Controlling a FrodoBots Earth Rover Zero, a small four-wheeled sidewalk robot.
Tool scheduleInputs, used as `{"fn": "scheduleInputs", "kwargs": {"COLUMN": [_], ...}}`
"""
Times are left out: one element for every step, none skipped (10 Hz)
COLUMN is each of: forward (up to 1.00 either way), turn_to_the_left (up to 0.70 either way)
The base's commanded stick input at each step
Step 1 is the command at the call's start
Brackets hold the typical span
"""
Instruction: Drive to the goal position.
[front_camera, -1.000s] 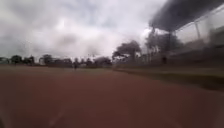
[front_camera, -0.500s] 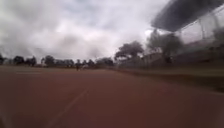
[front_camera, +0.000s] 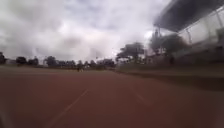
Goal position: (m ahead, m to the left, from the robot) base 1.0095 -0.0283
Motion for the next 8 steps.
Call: {"fn": "scheduleInputs", "kwargs": {"forward": [1.00, 1.00, 1.00, 1.00, 1.00, 1.00, 1.00, 1.00], "turn_to_the_left": [0.00, 0.00, 0.00, 0.00, 0.00, 0.00, 0.00, 0.00]}}
